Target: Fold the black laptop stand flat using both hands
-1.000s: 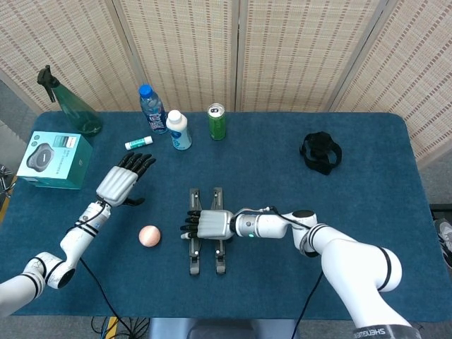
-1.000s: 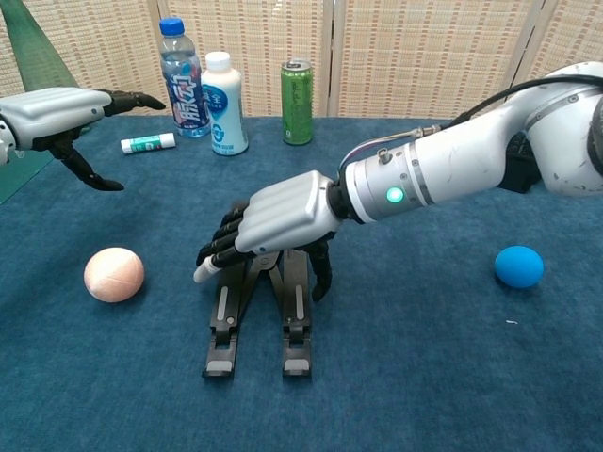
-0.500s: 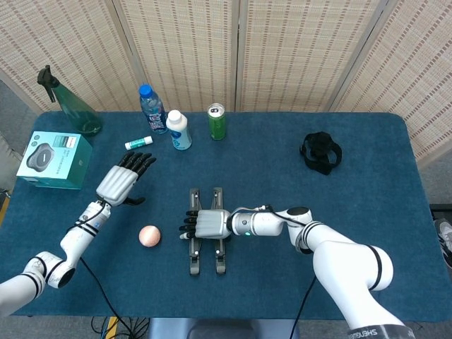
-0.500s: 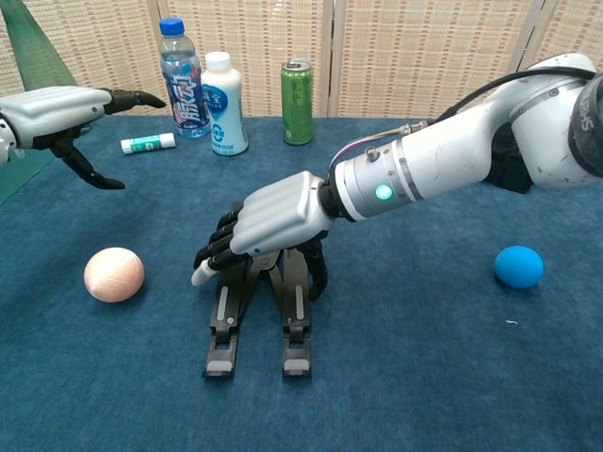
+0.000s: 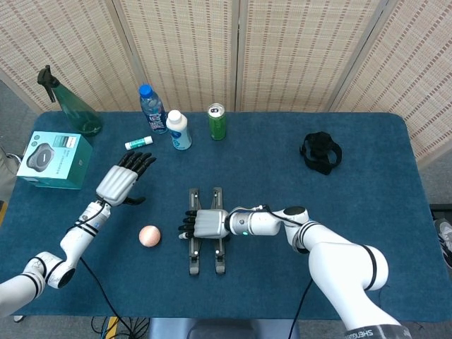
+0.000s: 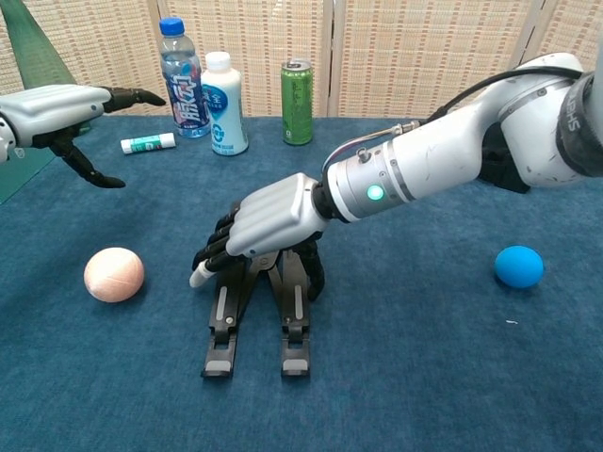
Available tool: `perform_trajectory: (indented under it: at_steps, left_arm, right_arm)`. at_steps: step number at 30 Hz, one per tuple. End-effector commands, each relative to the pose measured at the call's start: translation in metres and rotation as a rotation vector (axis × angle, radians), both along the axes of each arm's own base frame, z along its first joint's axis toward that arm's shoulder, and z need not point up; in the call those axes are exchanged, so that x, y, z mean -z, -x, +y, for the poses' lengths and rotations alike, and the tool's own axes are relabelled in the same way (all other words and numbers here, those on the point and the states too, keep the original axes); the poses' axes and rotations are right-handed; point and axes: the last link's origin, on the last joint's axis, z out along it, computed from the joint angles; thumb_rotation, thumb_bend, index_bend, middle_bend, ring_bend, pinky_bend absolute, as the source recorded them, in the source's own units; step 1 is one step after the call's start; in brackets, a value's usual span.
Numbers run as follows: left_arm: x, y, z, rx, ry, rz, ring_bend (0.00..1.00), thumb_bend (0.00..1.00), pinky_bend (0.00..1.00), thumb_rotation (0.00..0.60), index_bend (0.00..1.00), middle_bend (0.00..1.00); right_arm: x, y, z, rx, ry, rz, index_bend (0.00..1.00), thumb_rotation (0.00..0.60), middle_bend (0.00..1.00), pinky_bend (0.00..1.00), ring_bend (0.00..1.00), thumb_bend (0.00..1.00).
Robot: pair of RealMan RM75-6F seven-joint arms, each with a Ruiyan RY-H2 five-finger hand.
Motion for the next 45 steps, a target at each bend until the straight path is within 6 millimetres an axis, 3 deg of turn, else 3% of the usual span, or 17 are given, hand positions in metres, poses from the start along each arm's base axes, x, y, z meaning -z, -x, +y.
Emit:
perform_trajectory:
  at_steps: [1, 5, 18, 26, 36, 39, 43, 45]
  left_arm:
    - [0.0, 0.0, 0.0, 0.0, 0.0, 0.0, 0.0, 0.14, 0.0, 0.6, 0.0, 0.02]
    - [0.0, -0.001, 0.0, 0.002, 0.001, -0.003, 0.0, 0.14, 0.0, 0.6, 0.0, 0.02]
    - [-0.001, 0.0, -0.002, 0.006, -0.001, -0.009, 0.0, 0.14, 0.0, 0.6, 0.0, 0.02]
    - [0.0, 0.0, -0.003, 0.008, 0.0, -0.012, 0.0, 0.14, 0.0, 0.6, 0.0, 0.02]
    - [0.001, -0.002, -0.003, 0.014, 0.004, -0.012, 0.0, 0.14, 0.0, 0.6, 0.0, 0.02]
    - [0.001, -0.003, -0.003, 0.017, 0.003, -0.011, 0.0, 0.14, 0.0, 0.6, 0.0, 0.02]
    - [0.001, -0.004, -0.003, 0.019, 0.002, -0.01, 0.0, 0.14, 0.0, 0.6, 0.0, 0.02]
    - [0.0, -0.004, -0.003, 0.018, 0.0, -0.012, 0.0, 0.14, 0.0, 0.6, 0.0, 0.02]
  right_arm:
    - [0.0, -0.001, -0.001, 0.003, 0.002, -0.003, 0.0, 0.6, 0.02, 0.0, 0.0, 0.0]
    - [0.001, -0.002, -0.001, 0.016, 0.0, 0.002, 0.0, 0.6, 0.11, 0.0, 0.0, 0.02]
    - [0.004, -0.009, -0.003, 0.035, -0.005, -0.025, 0.01, 0.6, 0.26, 0.0, 0.0, 0.06]
    - [0.005, -0.008, -0.002, 0.041, -0.011, -0.052, 0.15, 0.6, 0.37, 0.0, 0.0, 0.11]
    - [0.0, -0.008, -0.006, 0.049, 0.0, -0.105, 0.29, 0.6, 0.47, 0.0, 0.11, 0.18]
    - [0.0, -0.007, -0.005, 0.052, -0.003, -0.105, 0.29, 0.6, 0.43, 0.0, 0.11, 0.18]
    - [-0.003, -0.008, -0.006, 0.063, 0.004, -0.105, 0.04, 0.6, 0.16, 0.0, 0.01, 0.17]
    - [-0.005, -0.009, -0.008, 0.066, 0.017, -0.117, 0.0, 0.6, 0.05, 0.0, 0.0, 0.13]
